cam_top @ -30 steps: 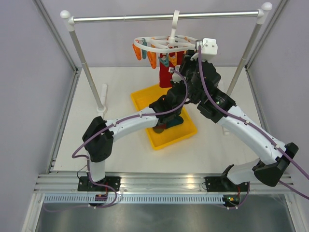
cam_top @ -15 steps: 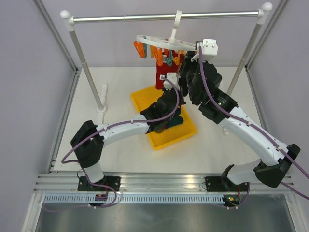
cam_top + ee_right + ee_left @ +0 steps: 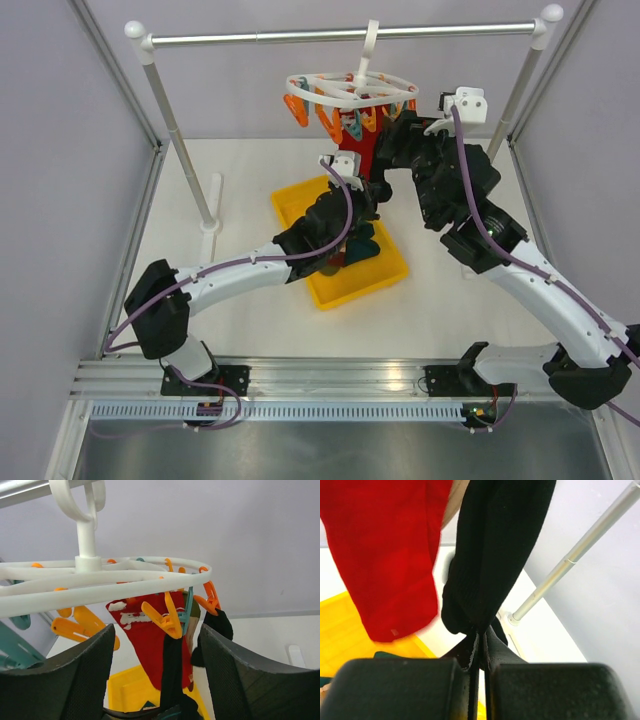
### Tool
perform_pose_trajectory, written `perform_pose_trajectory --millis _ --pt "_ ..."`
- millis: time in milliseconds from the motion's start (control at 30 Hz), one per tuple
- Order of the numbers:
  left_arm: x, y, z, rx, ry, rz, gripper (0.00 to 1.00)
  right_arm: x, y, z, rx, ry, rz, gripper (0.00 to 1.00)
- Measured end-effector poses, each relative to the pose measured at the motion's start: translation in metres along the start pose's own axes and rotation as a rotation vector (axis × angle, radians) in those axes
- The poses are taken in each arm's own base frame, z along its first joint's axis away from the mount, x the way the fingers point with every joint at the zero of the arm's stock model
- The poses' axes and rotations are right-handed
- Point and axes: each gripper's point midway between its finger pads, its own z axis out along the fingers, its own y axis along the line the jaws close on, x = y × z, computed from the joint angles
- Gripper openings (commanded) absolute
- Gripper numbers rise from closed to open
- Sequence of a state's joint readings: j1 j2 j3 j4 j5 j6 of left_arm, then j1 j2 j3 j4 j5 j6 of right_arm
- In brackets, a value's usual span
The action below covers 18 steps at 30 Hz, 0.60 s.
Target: Remove the socks clipped to the hanger
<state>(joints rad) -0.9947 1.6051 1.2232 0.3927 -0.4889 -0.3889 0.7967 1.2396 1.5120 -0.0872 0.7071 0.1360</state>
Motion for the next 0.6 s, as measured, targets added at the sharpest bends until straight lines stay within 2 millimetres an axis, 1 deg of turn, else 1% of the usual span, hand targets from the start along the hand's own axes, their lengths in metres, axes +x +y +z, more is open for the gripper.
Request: perform_pose_trajectory --millis 100,167,200,233,267,300,333,400,500,600 --pt "0.0 -0.004 -0.001 0.02 0.006 -0.001 0.02 -0.005 -0.001 -0.008 -0.024 -0.001 0.007 0.73" --pt "0.0 -0.005 -0.001 0.028 0.009 -0.001 0.02 -0.007 -0.005 -0.013 -0.028 -0.001 0.011 0.7" --pt "0.001 -0.005 -0.001 0.03 0.01 -0.001 0.02 -0.007 -0.007 -0.016 -0.026 -0.001 0.014 0.67" --pt "0.001 -0.006 -0.001 0.034 0.012 -0.001 0.02 -0.007 -0.01 -0.019 -0.022 0.002 0.015 0.54" --pt "0.001 -0.007 -0.001 0.038 0.013 -0.001 0.02 -0.006 -0.015 -0.022 -0.01 0.007 0.009 0.52" --pt "0.002 -0.008 -0.002 0.043 0.016 -0.001 0.02 -0.006 -0.019 -0.024 0.005 0.011 0.012 0.52" --pt "0.002 -0.008 -0.002 0.046 0.017 -0.001 0.02 -0.007 -0.022 -0.025 0.02 0.011 0.014 0.54" --pt "0.002 -0.009 -0.002 0.051 0.019 -0.001 0.02 -0.007 -0.028 -0.024 0.05 0.023 0.0 0.56" --pt "0.002 -0.01 -0.002 0.054 0.02 -0.002 0.02 -0.006 -0.033 -0.012 0.081 0.045 -0.021 0.57" --pt "0.003 -0.011 -0.002 0.061 0.023 -0.003 0.02 0.006 -0.039 0.0 0.095 0.083 -0.044 0.55"
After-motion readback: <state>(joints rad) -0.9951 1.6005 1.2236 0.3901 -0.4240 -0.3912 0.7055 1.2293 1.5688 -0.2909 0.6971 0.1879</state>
